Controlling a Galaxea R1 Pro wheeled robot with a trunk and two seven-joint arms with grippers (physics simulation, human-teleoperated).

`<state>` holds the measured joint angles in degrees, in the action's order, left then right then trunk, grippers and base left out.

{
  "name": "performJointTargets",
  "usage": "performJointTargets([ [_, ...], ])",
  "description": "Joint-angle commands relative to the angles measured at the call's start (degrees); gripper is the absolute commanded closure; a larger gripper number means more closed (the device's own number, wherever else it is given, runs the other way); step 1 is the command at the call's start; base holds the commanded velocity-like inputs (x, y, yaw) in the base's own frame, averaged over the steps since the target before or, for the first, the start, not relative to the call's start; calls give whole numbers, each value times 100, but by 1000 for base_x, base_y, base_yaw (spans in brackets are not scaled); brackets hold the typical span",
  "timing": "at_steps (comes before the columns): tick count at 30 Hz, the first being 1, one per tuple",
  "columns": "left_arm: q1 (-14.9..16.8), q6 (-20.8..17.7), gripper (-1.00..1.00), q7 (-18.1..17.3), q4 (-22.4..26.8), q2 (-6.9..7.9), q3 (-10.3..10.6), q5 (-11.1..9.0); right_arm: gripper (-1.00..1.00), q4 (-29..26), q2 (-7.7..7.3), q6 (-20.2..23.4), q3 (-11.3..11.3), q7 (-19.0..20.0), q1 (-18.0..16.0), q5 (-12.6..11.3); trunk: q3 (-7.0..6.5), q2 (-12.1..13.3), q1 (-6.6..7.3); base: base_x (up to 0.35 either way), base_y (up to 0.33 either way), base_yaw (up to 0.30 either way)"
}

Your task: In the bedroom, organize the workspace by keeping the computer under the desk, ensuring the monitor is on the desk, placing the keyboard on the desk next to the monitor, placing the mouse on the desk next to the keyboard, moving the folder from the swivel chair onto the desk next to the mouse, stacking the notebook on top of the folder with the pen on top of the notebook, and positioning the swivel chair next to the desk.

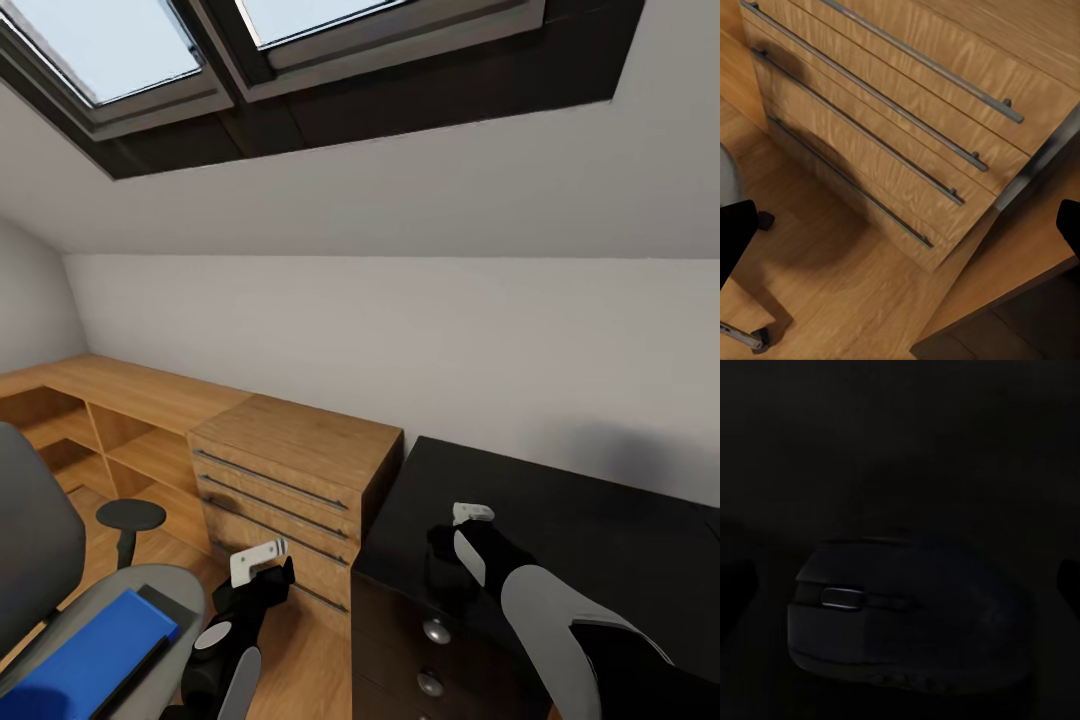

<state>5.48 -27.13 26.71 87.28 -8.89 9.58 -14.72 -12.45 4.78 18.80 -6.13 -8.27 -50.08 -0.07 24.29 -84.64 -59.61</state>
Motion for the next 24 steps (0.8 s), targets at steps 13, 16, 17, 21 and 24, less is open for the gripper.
performJointTargets([
  [13, 6, -12, -100, 54, -1, -7, 20, -58, -100, -12, 5, 27, -38, -17, -2, -2, 79, -164, -88, 0, 0, 0],
  [16, 6, -12, -100, 57, -1, -5, 125, -58, -100, -12, 5, 27, -37, -17, -2, -2, 115, -245, -132, 0, 0, 0],
  [17, 6, -12, -100, 59, -1, -3, 164, -57, -100, -12, 5, 27, -37, -15, -2, -2, 132, -285, -154, 0, 0, 0],
  [21, 3, -12, -100, 61, -1, 0, 215, -57, -100, -12, 5, 27, -37, -13, -2, -2, 168, -365, -198, 0, 0, 0],
  [24, 6, -12, -100, 62, -1, 1, 231, -57, -100, -12, 5, 27, -39, -16, -2, -2, 168, -365, -198, 0, 0, 0],
])
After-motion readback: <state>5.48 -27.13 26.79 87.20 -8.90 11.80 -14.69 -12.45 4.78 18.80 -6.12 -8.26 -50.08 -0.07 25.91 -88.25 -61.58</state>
